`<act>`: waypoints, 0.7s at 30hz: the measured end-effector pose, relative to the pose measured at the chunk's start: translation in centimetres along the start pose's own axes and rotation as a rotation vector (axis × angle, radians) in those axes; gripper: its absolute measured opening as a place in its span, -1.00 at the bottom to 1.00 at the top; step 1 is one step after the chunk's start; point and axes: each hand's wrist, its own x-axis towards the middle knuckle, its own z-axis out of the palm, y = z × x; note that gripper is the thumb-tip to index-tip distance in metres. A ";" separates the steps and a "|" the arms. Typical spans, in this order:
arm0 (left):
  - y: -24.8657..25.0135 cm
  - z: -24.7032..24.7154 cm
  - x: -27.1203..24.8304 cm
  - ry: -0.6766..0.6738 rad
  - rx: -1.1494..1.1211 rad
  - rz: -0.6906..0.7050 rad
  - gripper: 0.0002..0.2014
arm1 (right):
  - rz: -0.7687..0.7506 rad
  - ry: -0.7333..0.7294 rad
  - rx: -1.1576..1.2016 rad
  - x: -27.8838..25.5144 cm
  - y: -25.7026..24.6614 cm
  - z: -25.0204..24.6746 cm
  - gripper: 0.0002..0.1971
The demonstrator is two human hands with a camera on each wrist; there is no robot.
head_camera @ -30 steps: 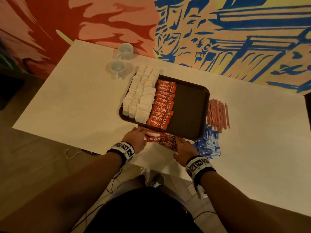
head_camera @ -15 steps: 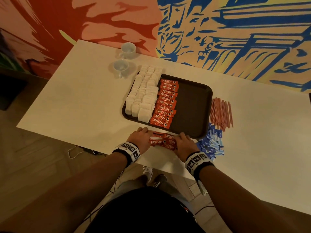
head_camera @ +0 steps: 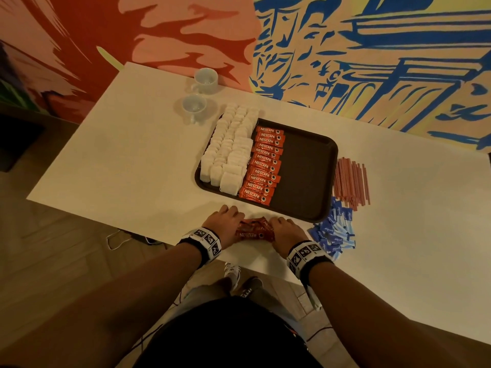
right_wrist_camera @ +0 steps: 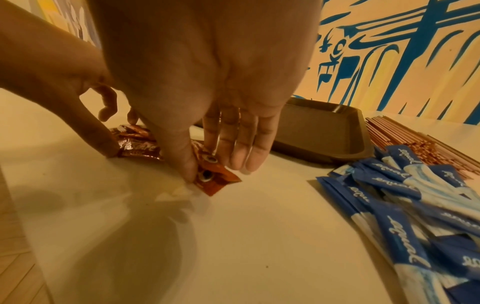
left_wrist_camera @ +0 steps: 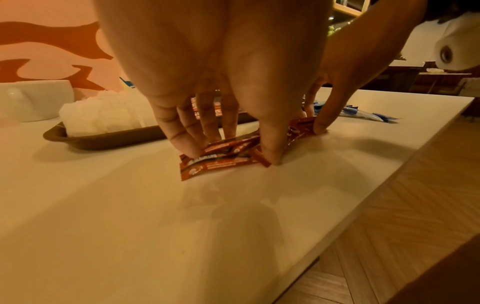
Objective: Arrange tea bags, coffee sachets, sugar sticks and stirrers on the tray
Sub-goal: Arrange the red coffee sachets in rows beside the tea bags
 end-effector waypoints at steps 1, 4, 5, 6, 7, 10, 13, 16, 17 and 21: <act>0.1 -0.1 0.0 0.002 0.030 0.008 -0.46 | 0.000 -0.006 -0.009 0.1 -0.1 0.1 -0.49; 0.3 -0.4 0.0 -0.020 0.083 0.012 -0.65 | 0.005 -0.030 -0.020 0.3 -0.4 0.0 -0.43; 0.3 -0.4 0.0 -0.032 0.085 0.007 -0.66 | 0.008 -0.041 -0.023 0.3 -0.5 0.0 -0.41; 0.3 -0.4 0.0 -0.041 0.085 0.006 -0.66 | 0.010 -0.046 -0.031 0.4 -0.5 0.0 -0.41; 0.3 -0.4 0.0 -0.045 0.085 0.007 -0.66 | 0.014 -0.046 -0.043 0.5 -0.6 0.0 -0.45; 0.2 -0.5 0.0 -0.055 0.080 -0.008 -0.67 | 0.056 -0.039 -0.053 0.8 -0.9 0.1 -0.63; 0.1 -0.8 0.1 -0.059 0.089 -0.020 -0.68 | 0.094 -0.071 -0.052 0.9 -0.8 -0.1 -0.68; 0.0 -1.1 0.3 -0.070 0.092 -0.022 -0.65 | 0.127 -0.098 -0.036 0.9 -0.5 -0.2 -0.61; -0.1 -1.2 0.4 -0.081 0.087 -0.022 -0.63 | 0.137 -0.103 -0.030 0.9 -0.4 -0.3 -0.58; -0.9 -1.5 0.9 -0.074 0.020 -0.039 -0.60 | 0.154 -0.106 0.007 0.8 0.0 -0.6 -0.48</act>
